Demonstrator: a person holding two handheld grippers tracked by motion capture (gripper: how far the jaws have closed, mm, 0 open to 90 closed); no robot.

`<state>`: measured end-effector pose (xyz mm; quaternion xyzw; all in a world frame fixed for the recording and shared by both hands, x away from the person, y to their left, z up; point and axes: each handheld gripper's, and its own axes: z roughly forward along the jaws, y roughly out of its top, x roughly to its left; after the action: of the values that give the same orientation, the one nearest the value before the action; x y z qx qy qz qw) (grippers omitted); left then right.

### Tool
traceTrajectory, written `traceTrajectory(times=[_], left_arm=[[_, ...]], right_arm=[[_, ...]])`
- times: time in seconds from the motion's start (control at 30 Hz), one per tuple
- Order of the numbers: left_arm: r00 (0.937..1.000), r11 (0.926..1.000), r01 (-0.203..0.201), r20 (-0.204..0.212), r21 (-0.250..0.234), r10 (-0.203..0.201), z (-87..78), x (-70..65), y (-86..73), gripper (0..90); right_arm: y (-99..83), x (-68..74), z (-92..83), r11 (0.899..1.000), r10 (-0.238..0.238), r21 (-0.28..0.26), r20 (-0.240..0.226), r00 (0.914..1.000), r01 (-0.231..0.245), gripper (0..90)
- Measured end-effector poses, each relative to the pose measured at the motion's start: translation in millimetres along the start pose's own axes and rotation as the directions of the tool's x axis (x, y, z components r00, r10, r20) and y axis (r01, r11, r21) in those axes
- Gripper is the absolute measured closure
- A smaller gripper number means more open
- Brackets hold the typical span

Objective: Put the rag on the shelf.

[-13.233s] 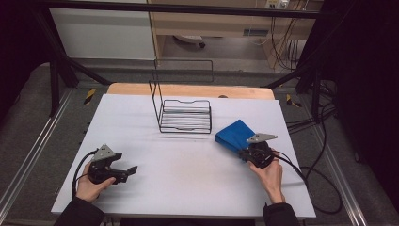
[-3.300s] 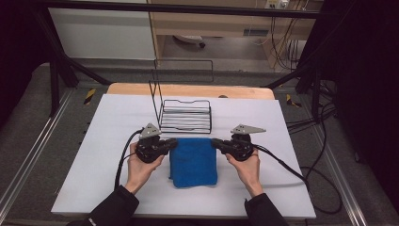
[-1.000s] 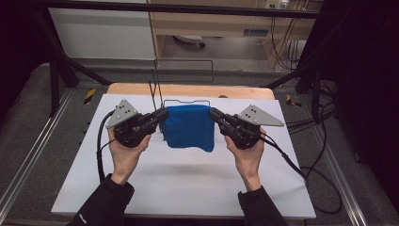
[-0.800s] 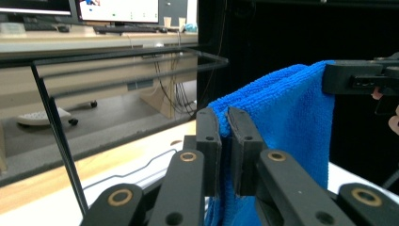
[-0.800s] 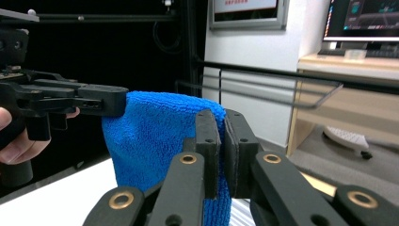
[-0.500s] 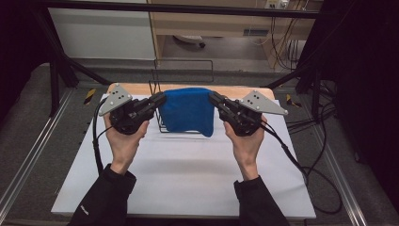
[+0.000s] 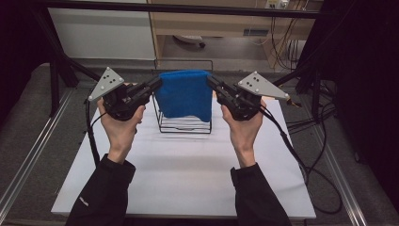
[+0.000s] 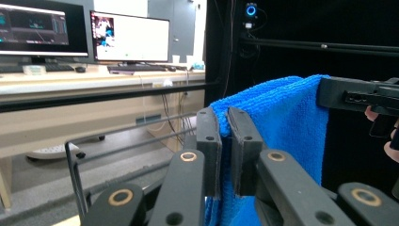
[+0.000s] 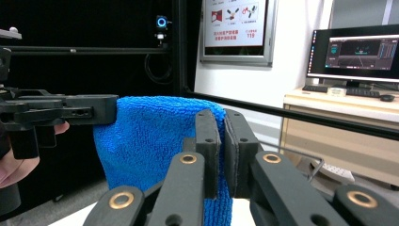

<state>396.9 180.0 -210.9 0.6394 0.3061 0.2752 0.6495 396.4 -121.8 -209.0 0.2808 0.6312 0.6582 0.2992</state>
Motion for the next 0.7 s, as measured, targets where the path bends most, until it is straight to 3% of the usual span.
traceTrajectory(times=[0.7], left_arm=[[0.9986, 0.9988, -0.036, -0.039, -0.034, 0.035, 13.6, 18.6, 43.8, 84.0]], right_arm=[[38.4, -9.9, 28.2, 0.999, -0.048, -0.023, 0.013, 0.9988, 0.048, 86.0]])
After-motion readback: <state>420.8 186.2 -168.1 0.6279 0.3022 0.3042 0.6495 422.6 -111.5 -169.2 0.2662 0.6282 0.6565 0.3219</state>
